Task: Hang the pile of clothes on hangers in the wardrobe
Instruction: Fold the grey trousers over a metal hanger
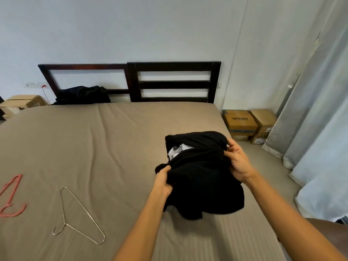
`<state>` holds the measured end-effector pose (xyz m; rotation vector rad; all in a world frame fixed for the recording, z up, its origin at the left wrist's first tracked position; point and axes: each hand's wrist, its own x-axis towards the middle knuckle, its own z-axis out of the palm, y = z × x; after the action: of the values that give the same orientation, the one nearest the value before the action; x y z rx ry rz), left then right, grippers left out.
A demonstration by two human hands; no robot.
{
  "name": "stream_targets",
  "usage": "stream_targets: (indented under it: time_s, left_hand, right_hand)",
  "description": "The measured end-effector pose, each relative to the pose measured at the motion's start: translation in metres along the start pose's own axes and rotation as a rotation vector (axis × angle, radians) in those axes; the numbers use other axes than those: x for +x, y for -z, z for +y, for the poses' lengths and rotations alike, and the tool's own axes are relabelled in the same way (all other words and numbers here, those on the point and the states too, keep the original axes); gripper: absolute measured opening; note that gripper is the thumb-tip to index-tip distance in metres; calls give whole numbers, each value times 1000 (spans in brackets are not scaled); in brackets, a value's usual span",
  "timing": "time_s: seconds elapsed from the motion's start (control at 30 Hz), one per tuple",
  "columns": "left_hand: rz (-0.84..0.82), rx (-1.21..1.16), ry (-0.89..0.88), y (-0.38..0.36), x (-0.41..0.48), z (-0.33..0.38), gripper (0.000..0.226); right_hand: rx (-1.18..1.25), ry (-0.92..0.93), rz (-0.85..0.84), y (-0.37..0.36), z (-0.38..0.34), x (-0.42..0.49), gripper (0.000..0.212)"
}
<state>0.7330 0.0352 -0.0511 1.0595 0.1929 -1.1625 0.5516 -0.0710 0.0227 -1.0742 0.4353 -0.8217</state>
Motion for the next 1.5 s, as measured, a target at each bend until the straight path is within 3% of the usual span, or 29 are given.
stream_targets:
  time_s: [0.17, 0.23, 0.3, 0.37, 0.47, 0.53, 0.6, 0.7, 0.77, 0.83, 0.9, 0.97, 1.03, 1.13, 1.2, 1.23, 1.3, 1.37, 1.43, 1.5]
  left_hand:
    - [56, -78, -205, -22, 8, 43, 15]
    - [72, -119, -273, -22, 12, 43, 22]
    - [147, -123, -280, -7, 28, 28, 32]
    - [264, -83, -208, 19, 50, 4, 42]
    - [349, 98, 28, 71, 81, -41, 47]
    - [390, 265, 160, 104, 90, -73, 35]
    - [450, 490, 173, 130, 95, -98, 26]
    - [590, 896, -76, 144, 98, -114, 31]
    - [676, 1064, -464, 137, 94, -107, 27]
    - [604, 1261, -857, 129, 97, -93, 31]
    - [365, 1557, -1034, 126, 109, -78, 45]
    - [85, 1864, -880, 125, 125, -61, 59]
    - [-46, 2190, -648, 123, 137, -46, 61]
    - [-74, 2511, -641, 119, 140, -33, 38]
    - [-12, 2488, -731, 121, 142, -28, 30]
    - [1, 2398, -681, 122, 142, -24, 24]
    - [-45, 2172, -726, 124, 144, -22, 21]
    - [-191, 2123, -780, 123, 148, -32, 45]
    - [-302, 2183, -791, 119, 150, -48, 55]
    - [-294, 2221, -679, 114, 147, -69, 47]
  right_hand:
    - [36, 115, 250, 29, 3, 0, 42]
    - [88, 49, 437, 43, 21, 10, 51]
    - [78, -136, 589, 58, 47, 21, 44]
    - [-36, -438, 661, 76, 80, 23, 25]
    - [-267, -772, 613, 109, 135, 11, 27]
    - [-470, -811, 659, 125, 164, 4, 17]
    - [-701, -728, 694, 132, 184, 1, 10]
    - [-1042, -530, 577, 134, 199, 8, 27]
    - [-1199, -365, 421, 128, 208, 18, 37]
    - [-1301, -260, 214, 120, 216, 30, 53]
    - [-1494, -280, -48, 114, 228, 42, 68]
    - [-1716, -397, -279, 108, 240, 45, 67]
    - [-1858, -487, -347, 106, 247, 38, 54]
    - [-1930, -528, -301, 115, 252, 19, 46]
    - [-1923, -613, -331, 122, 251, 10, 46]
    - [-1869, -681, -332, 124, 250, 9, 45]
    - [-1605, -797, -159, 123, 244, 14, 32]
    - [-1195, -757, 305, 120, 240, 25, 20]
    - [-823, -682, 740, 122, 237, 40, 45]
    - [-622, -642, 911, 129, 237, 52, 79]
